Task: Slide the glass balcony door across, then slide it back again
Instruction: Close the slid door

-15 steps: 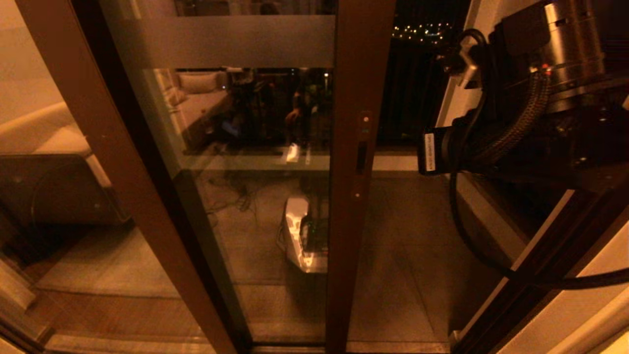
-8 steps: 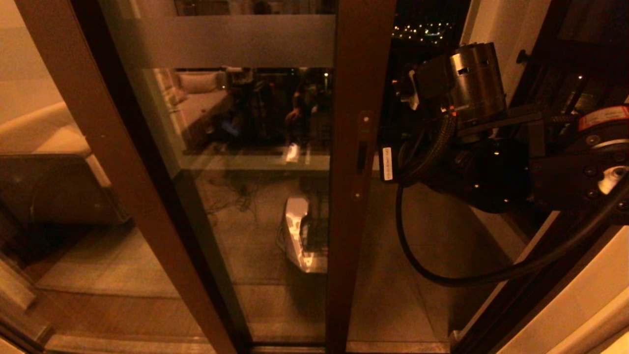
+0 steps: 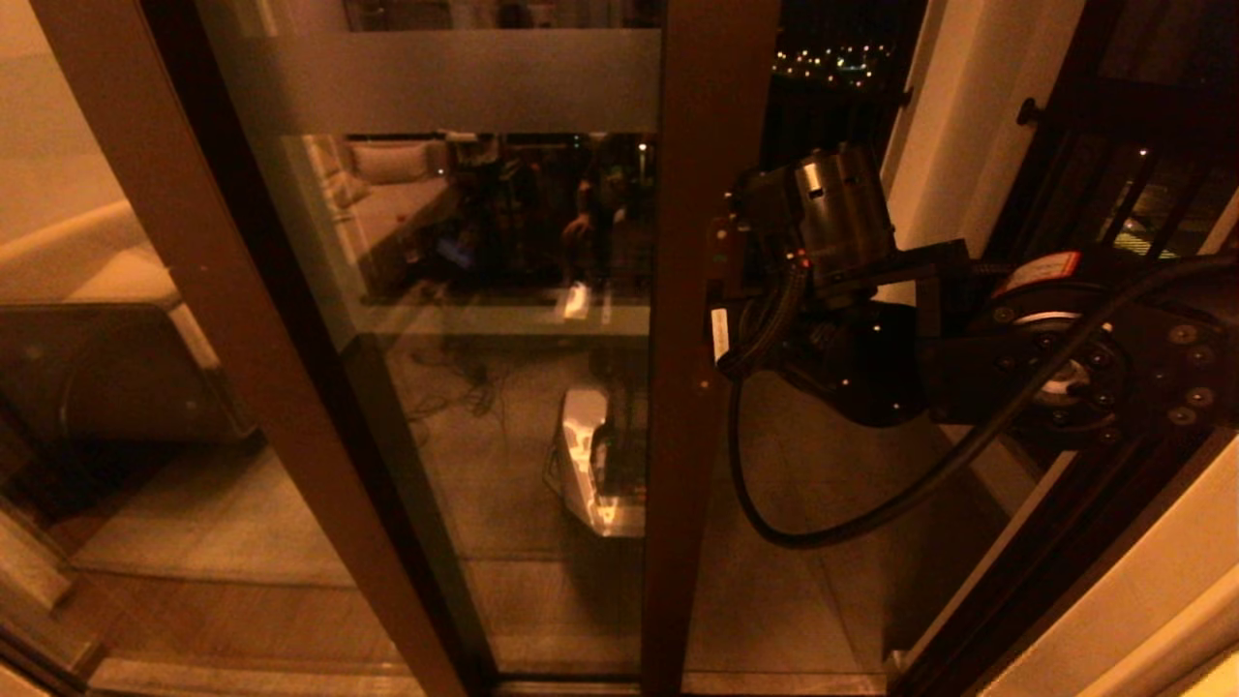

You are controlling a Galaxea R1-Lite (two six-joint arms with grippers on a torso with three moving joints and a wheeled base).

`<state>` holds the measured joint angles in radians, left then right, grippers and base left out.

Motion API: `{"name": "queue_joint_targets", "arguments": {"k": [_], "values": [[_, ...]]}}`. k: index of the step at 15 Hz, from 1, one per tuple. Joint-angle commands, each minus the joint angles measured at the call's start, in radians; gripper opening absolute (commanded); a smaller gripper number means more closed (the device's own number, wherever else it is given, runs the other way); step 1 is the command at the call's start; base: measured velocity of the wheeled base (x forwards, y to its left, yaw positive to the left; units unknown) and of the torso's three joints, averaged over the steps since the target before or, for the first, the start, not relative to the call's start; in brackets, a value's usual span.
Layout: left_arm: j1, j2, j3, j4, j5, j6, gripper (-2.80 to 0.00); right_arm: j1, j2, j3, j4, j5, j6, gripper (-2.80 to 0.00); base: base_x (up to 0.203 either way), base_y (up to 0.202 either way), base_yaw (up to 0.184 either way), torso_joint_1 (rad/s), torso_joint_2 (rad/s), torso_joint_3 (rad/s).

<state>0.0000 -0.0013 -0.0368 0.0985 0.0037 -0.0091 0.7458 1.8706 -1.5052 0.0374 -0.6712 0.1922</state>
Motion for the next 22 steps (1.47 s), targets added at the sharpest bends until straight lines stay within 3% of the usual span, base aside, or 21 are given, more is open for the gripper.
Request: {"name": "queue_joint_targets", "arguments": {"k": [1,3,4,22], "values": [[0.000,0.000,0.000,0.000,0.001,0.000,-2.80,-0.015,0.037,-0.020,-0.002,-0.004,0.001,-2.80,0.000,0.000,0.000,0.000,0.00,0.000],[0.000,0.000,0.000,0.001,0.001,0.000,-2.80,-0.020,0.043,-0.025,-0.005,-0.004,0.001,-2.80,0.000,0.000,0.000,0.000,0.00,0.000],[0.000,0.000,0.000,0.001,0.001,0.000,-2.80,-0.018,0.033,-0.019,-0.005,-0.004,0.000,0.00,0.000,0.000,0.000,0.000,0.00,0.000],[0.000,0.000,0.000,0.000,0.000,0.000,-2.80,-0.002,-0.005,0.019,-0.023,-0.023,0.001,0.00,0.000,0.000,0.000,0.000,0.00,0.000]]}}
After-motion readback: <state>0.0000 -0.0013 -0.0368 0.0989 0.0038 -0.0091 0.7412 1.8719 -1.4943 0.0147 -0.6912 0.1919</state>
